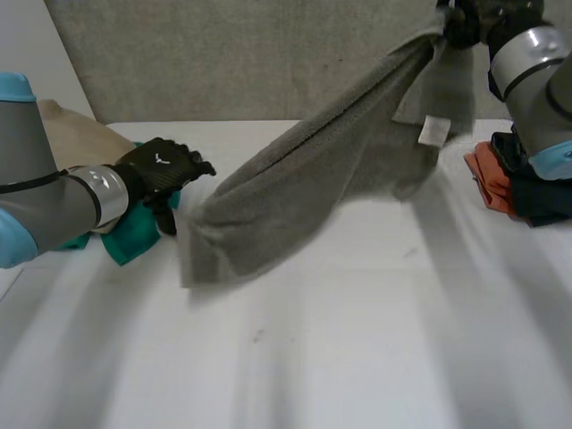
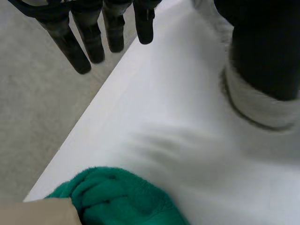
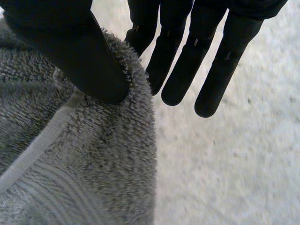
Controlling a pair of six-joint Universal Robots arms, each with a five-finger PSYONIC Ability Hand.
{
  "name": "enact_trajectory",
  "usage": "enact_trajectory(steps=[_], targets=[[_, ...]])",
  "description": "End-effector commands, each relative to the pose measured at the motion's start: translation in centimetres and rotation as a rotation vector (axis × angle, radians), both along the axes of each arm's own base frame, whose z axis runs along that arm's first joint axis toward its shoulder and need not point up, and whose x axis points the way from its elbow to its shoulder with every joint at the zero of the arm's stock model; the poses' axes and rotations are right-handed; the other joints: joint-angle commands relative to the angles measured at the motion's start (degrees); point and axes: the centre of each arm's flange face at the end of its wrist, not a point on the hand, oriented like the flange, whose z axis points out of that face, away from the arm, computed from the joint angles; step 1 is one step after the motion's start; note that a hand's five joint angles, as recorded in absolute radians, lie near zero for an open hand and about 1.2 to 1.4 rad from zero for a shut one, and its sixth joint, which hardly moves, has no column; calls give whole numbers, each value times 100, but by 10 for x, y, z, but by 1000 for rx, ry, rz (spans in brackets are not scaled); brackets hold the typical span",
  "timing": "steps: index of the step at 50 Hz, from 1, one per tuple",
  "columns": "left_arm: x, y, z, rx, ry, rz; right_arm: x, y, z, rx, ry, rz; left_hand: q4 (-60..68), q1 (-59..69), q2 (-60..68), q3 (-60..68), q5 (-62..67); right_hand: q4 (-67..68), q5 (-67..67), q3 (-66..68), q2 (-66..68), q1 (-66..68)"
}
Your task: Fold the laundry.
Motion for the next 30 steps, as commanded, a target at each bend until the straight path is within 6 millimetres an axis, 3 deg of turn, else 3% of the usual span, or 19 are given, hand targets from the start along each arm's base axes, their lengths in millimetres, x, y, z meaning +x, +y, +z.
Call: enact_trajectory(steps=[1, 9, 11, 16, 20, 24, 30], targets=[[-3, 21, 44, -42, 120, -21, 8, 58, 26, 30, 91, 179, -659, -299, -718, -752, -1041, 1157, 1228, 1191, 1296, 1507], [-19, 2, 79, -65, 424, 0, 6, 105, 40, 11, 203, 310, -659, -299, -718, -752, -1041, 1157, 1228, 1191, 1296, 1507], [-23, -4, 80, -53, 470, 11, 4, 111, 42, 8, 212, 321, -659, -299, -718, -752, -1041, 1157, 1228, 1191, 1296, 1507], [-37, -22, 59, 66, 534, 30, 0, 119, 42, -5, 232, 348, -659, -299, -718, -752, -1041, 1157, 1228, 1191, 1296, 1507], [-43, -18, 35, 183, 470, 16, -6, 109, 37, 9, 233, 313, -659, -299, -718, -752, -1041, 1157, 1228, 1191, 1296, 1507], [-35, -14, 27, 229, 403, 16, -12, 102, 30, 42, 235, 293, -659, -299, -718, -752, -1041, 1157, 1228, 1191, 1296, 1507], [-43, -13, 15, 276, 419, -20, 4, 120, 30, 34, 248, 371, -659, -299, -718, -752, -1041, 1157, 1228, 1191, 1296, 1507]])
